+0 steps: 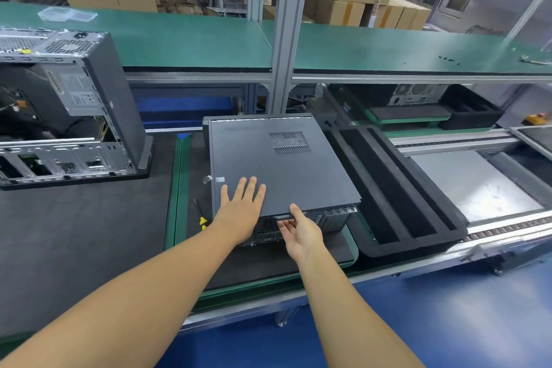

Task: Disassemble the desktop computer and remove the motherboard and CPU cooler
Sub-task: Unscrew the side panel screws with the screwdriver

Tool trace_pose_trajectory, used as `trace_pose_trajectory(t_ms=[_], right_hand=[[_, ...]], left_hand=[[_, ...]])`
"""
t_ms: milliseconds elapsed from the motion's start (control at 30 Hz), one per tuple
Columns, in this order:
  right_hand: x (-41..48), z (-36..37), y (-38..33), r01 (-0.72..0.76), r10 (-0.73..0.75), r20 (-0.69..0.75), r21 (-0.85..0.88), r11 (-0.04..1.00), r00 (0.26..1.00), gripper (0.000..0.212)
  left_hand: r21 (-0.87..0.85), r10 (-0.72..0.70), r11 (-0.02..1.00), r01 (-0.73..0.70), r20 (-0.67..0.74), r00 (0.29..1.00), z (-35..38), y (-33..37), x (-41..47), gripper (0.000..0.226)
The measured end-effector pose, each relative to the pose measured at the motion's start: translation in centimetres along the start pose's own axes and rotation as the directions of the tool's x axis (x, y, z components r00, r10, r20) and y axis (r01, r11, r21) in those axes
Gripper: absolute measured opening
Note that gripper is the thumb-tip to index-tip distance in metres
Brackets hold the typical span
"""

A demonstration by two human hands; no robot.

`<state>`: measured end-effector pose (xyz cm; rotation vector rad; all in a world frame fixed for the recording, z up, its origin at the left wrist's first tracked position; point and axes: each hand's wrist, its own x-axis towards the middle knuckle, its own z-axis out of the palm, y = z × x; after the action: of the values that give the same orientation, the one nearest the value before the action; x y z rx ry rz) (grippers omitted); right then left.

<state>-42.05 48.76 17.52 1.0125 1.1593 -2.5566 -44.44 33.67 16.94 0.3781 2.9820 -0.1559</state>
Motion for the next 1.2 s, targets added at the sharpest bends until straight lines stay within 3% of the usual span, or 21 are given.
trace_pose_trajectory(t_ms=[200,400,467,533,600,667,700,733,767,800,867,933,967,1067,1200], right_hand=[[-0.2,0.4,-0.8,0.004,-0.005,-0.028,-0.042,0.999,1.0,0.034],[-1.6,2.9,-2.4,0.096,-0.096,0.004,-0.026,0.995,0.995,0.027],[-2.2,4.1,-3.5,0.179,-0.178,0.021,-0.11,0.978,0.984,0.022],[-3.0,5.2,-4.5,0.261,-0.276,-0.003,-0.311,0.914,0.961,0.029],[-3.8,5.6,-5.3,0.3,-0.401,-0.096,-0.511,0.805,0.911,0.046],[-4.9,5.6,-5.9,0.398,-0.603,-0.127,-0.643,0.654,0.787,0.053],[-5.3,5.5,-6.3,0.47,-0.745,-0.022,-0.764,0.442,0.666,0.057],[-5.6,5.4,-6.7,0.495,-0.829,0.176,-0.859,0.135,0.532,0.06],[-5.6,5.4,-7.2,0.475,-0.807,0.402,-0.862,-0.175,0.433,0.064],[-5.4,5.6,-8.0,0.431,-0.698,0.59,-0.797,-0.423,0.406,0.069],[-5.1,7.0,-9.7,0.38,-0.409,0.759,-0.623,-0.684,0.507,0.079],[-5.0,8.3,-10.7,0.34,-0.271,0.775,-0.523,-0.781,0.571,0.074],[-4.9,9.0,-11.2,0.313,-0.294,0.78,-0.52,-0.795,0.552,0.067],[-4.4,9.8,-12.8,0.279,-0.391,0.829,-0.517,-0.809,0.4,0.053],[-4.2,9.5,-16.7,0.284,-0.387,0.868,-0.473,-0.834,0.311,0.037]], left_hand=[[-0.043,0.037,0.998,-0.036,0.032,0.999,-1.0,-0.9,0.1,0.089],[-0.048,0.038,0.998,-0.046,-0.156,0.987,-3.6,-2.4,0.3,0.075],[-0.012,0.051,0.998,-0.056,-0.253,0.966,-5.4,-3.2,0.5,0.063],[0.034,0.058,0.998,-0.05,-0.31,0.949,-7.1,-3.7,0.4,0.049],[0.06,0.033,0.998,-0.014,-0.336,0.941,-8.5,-3.8,0.2,0.042],[0.05,0.001,0.999,0.019,-0.362,0.932,-9.6,-3.9,0.0,0.043],[0.041,-0.011,0.999,0.028,-0.38,0.925,-10.2,-4.0,-0.1,0.046],[0.032,-0.021,0.999,0.037,-0.401,0.916,-10.7,-4.0,-0.2,0.047],[0.022,-0.032,0.999,0.045,-0.417,0.908,-11.2,-4.1,-0.2,0.047],[0.01,-0.044,0.998,0.054,-0.43,0.902,-11.7,-4.0,-0.2,0.045],[-0.002,-0.062,0.998,0.069,-0.456,0.888,-12.6,-3.9,-0.4,0.036],[-0.009,-0.073,0.997,0.079,-0.49,0.868,-13.4,-3.7,-0.4,0.034],[-0.007,-0.073,0.997,0.08,-0.506,0.86,-13.8,-3.7,-0.3,0.035],[0.016,-0.056,0.997,0.078,-0.556,0.829,-15.1,-3.6,-0.1,0.034],[0.074,-0.007,0.995,0.07,-0.64,0.768,-18.2,-2.9,0.2,0.029]])
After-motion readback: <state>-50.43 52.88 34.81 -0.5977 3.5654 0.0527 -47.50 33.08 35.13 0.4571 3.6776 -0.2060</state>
